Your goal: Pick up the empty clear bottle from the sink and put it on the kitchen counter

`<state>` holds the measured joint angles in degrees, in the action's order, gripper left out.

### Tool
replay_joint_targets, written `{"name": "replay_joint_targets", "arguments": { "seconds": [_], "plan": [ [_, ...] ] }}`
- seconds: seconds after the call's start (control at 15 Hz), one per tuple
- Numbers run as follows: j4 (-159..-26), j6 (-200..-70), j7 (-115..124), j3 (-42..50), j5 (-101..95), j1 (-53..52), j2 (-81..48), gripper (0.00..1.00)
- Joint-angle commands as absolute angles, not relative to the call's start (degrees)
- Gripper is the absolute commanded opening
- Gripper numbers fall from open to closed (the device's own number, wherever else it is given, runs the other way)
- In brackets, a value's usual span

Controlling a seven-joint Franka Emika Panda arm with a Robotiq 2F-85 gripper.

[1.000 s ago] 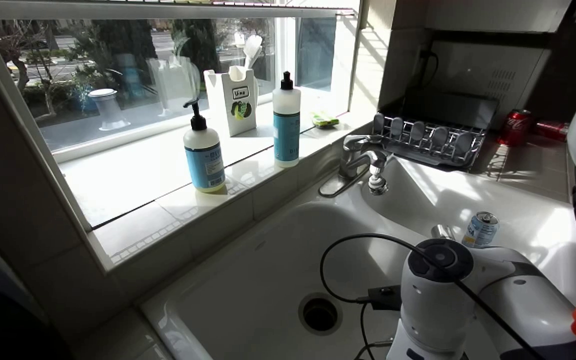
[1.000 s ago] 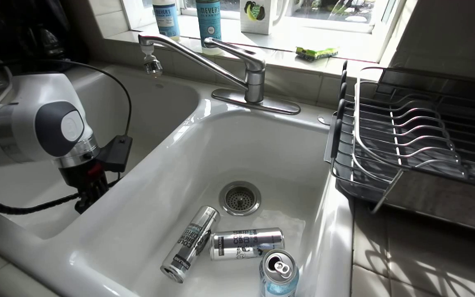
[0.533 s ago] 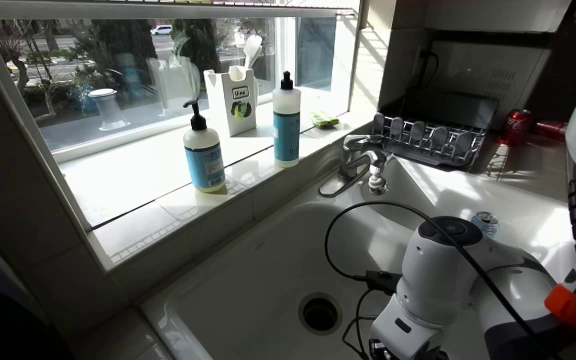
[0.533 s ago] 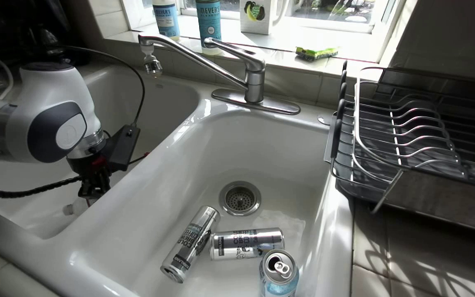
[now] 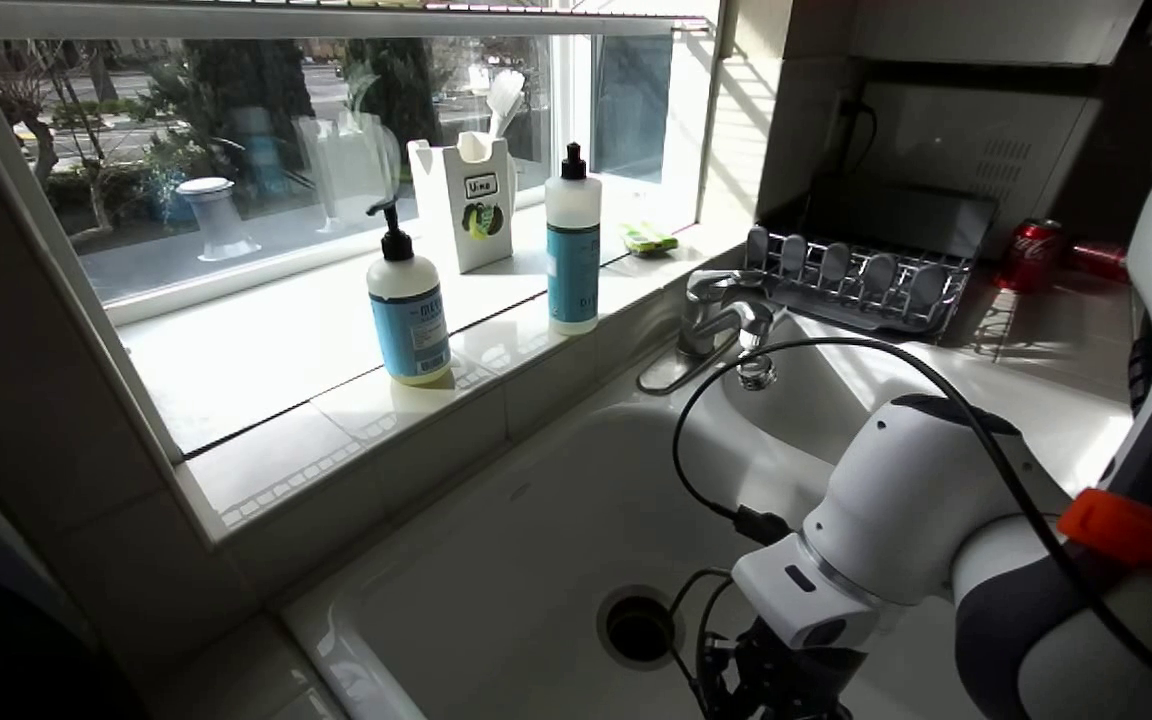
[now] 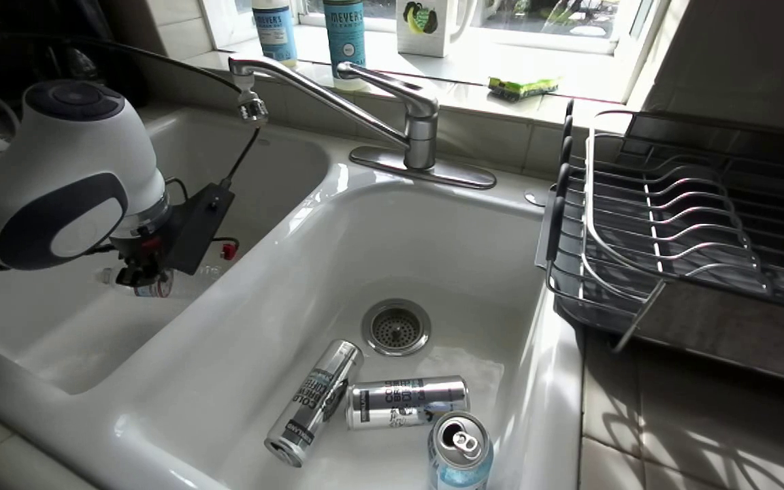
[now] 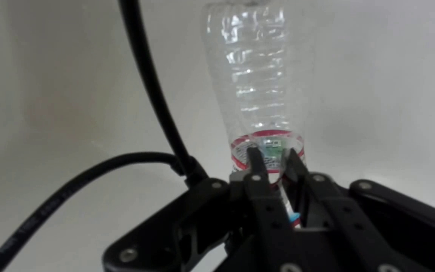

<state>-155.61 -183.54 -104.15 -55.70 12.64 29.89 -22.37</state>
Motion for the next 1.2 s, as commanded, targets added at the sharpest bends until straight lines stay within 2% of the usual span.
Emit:
{"name": "replay_joint_targets", "arguments": {
  "seconds": [0.0, 0.07, 0.13, 0.2, 0.47, 0.87, 0.93, 1.13],
  "plan": [
    [-158.4, -190.3, -104.7, -68.5, 11.5, 45.2, -29.6, 0.04],
    [-159.4, -191.5, -97.3, -69.0, 1.8, 48.2, -31.6, 0.04],
    [-157.3, -190.5, -104.0, -70.8, 8.6, 48.9, -33.8, 0.04],
    [-157.7, -191.3, -95.0, -69.4, -2.7, 50.4, -35.2, 0.04],
    [-157.0, -192.9, -88.2, -71.0, -15.7, 55.3, -43.4, 0.04],
    [-157.0, -196.7, -77.1, -71.1, -27.0, 56.8, -49.0, 0.04],
    [-156.6, -195.3, -76.4, -69.7, -27.8, 55.4, -46.3, 0.18],
    [-156.5, -196.0, -75.1, -69.7, -29.1, 55.5, -47.4, 0.18]
  ]
}}
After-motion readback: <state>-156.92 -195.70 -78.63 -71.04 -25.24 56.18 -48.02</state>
